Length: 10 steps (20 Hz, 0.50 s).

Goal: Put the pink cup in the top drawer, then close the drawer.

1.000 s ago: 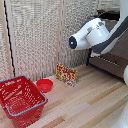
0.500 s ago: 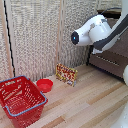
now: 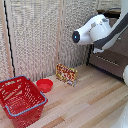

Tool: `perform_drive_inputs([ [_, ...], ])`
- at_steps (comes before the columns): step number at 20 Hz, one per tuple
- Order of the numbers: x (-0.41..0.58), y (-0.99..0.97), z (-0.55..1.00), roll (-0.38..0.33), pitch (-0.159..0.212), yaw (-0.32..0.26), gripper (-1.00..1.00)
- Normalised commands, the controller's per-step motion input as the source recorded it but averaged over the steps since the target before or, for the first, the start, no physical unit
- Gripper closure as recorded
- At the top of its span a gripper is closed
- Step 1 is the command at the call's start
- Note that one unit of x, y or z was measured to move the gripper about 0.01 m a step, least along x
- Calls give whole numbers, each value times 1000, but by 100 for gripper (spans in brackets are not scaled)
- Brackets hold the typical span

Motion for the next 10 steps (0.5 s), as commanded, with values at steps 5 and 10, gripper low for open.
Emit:
perform_drive_inputs([
  [5,55,-886,281,85,17,34,100],
  [10,7,-813,93,78,12,77,100],
])
